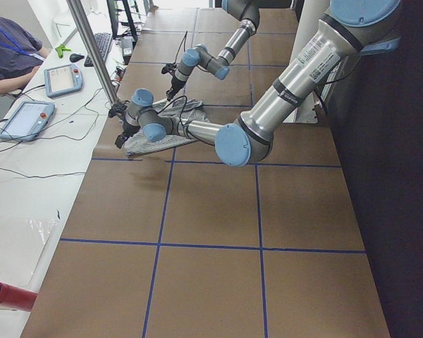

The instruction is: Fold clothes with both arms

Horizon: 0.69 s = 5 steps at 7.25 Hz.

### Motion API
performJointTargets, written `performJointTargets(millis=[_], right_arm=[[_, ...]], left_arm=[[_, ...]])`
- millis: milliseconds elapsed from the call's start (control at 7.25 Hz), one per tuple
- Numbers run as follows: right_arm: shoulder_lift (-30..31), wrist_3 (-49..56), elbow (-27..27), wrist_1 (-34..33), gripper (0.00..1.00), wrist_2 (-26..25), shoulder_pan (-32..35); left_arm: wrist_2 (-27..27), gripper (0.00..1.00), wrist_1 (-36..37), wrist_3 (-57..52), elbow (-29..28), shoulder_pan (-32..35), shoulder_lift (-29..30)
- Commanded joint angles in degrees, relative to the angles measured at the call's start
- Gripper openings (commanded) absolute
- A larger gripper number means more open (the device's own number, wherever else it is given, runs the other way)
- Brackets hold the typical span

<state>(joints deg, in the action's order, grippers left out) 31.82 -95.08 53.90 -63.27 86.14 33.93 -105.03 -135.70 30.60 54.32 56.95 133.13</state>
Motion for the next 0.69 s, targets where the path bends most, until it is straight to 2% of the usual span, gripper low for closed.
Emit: performJointTargets(millis=[0, 138, 551], right_arm=[[0.09, 0.94, 1.54, -0.19, 0.0, 0.43, 0.08], [1.39, 1.03, 5.64, -0.97, 0.0, 0.87, 0.0], [18.04, 0.86, 27.93, -5.63, 0.0, 0.44, -2.81]], left_arm=[[0.0, 1.0, 0.0, 0.07, 1.04, 0.0, -0.67], [0.0, 1.0, 0.09, 0.07, 1.4, 0.0, -0.85], [0.0, 1.0, 0.0, 0.16, 1.4, 0.0, -0.77]])
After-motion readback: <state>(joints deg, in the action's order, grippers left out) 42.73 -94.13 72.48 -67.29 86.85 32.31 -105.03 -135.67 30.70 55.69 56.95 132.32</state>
